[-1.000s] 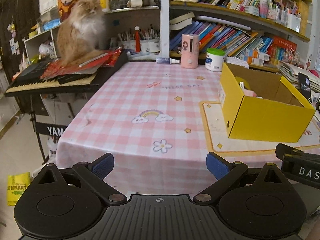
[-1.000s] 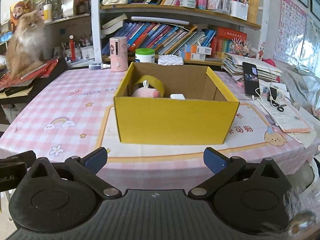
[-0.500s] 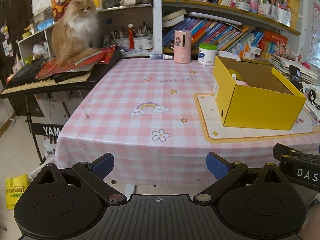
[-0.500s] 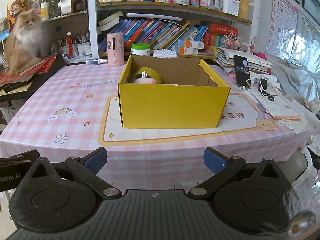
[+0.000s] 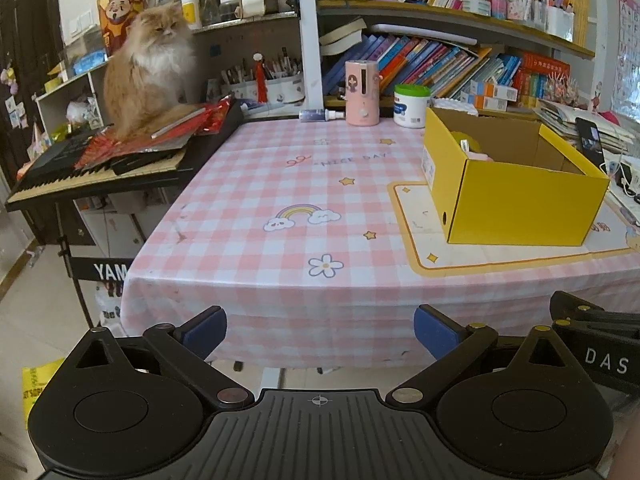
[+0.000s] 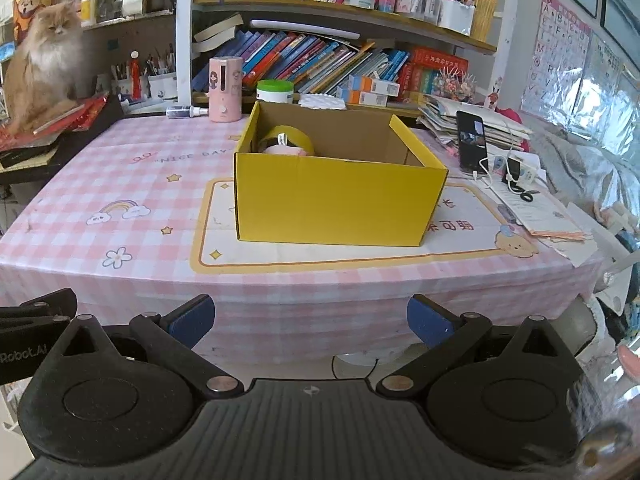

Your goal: Organize objects

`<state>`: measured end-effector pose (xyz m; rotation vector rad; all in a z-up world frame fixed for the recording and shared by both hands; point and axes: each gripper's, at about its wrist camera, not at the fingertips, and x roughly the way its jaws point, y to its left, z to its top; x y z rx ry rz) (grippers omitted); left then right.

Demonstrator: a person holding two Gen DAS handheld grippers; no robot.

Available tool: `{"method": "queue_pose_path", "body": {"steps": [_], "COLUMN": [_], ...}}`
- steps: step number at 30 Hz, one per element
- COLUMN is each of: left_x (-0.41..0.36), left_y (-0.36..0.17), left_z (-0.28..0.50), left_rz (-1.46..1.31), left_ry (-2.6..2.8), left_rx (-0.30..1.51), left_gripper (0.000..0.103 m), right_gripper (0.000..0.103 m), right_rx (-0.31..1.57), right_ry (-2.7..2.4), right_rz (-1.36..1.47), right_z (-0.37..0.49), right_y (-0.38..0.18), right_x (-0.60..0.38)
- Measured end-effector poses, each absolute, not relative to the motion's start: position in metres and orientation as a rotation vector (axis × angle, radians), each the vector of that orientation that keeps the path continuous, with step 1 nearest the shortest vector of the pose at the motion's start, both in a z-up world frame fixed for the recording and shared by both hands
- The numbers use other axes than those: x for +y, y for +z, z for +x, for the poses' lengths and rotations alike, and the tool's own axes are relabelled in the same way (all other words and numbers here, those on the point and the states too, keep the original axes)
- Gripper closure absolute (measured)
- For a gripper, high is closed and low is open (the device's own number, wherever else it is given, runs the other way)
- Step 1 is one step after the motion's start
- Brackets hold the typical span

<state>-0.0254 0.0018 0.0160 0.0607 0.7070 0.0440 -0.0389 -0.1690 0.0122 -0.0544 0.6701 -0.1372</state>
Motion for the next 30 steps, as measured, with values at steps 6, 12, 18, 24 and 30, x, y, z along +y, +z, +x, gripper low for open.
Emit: {"method": "queue_pose_path", "body": {"steps": [6,12,18,24,30], "left_x": [-0.002,-0.001,0.002,0.005,0.005], "left_y": [0.016,0.015,0.012,0.011,0.010], "left_z": [-0.030,-0.032,-0.033,-0.034,-0.033], "left_rz": [0.087,0.098,0.089,0.085,0.083], "left_ry": [0.040,0.052,0.073,0.082,0.086], "left_rx": [0.701,0.702,0.727,0.734,0.739], "left_gripper": [0.002,0.002,0.002,0.002,0.002], "right_gripper": [0.000,0.000,0.000,0.000,0.000], "right_rx": [0.672,0.673,0.681,0.687,0.687], "right_ry": [-0.147,-0.165,-0.160,-0.162,-0.171], "right_rz": [-0.068,-0.060,-0.061,-0.064,-0.074], "right_z": [-0.045,-0.049,-0.050,-0.050,-0.051], "right_y": [0.013,0.013,0.012,0.011,0.010], "right_x": [-0.167,-0.166,-0.162,-0.158,-0.155]}}
